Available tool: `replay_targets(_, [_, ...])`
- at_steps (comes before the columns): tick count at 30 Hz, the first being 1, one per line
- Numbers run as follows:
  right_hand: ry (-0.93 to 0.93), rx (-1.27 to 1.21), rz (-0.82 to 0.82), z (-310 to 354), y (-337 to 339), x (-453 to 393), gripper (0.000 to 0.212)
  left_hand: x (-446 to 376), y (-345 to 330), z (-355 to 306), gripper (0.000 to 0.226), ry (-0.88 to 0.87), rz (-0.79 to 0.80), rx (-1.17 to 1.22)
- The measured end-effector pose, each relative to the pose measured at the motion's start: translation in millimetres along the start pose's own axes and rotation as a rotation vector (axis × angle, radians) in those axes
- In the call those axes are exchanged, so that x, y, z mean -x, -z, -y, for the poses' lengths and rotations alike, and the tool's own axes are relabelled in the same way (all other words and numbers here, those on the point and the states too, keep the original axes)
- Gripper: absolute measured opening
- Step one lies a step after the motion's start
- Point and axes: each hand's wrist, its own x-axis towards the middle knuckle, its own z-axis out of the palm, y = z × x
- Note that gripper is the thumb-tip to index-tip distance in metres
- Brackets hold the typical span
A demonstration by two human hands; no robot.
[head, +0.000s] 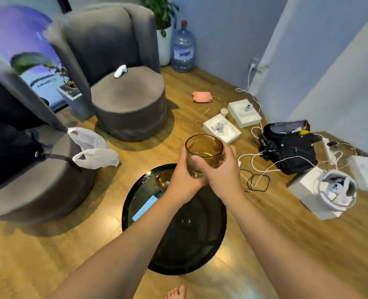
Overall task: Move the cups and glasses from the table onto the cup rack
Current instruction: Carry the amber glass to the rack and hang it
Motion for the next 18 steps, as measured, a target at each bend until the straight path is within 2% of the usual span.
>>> replay_targets(4, [0.094, -0.095, -0.083, 77.3, 84.9, 28.4, 0.082, 26.7, -32.7, -110.9, 0.092, -0.179, 0.010, -0.024])
replay_targets(9, [0.228, -0.060, -0.054, 143.8, 203.6, 91.1, 0.098, 78.3, -81.2, -222.9, 0.090, -0.374, 0.077, -0.059])
replay_targets(14, [0.310, -0.034, -0.166, 173.6, 303.7, 158.2, 0.086, 146.1, -141.1, -300.8, 0.100, -0.524, 0.241, -0.078])
replay_targets(18, [0.323, 0.002, -0.279, 180.3, 355.0, 202.3, 0.082, 183.7, -180.4, -334.8, 0.104, -0.597, 0.278, -0.131])
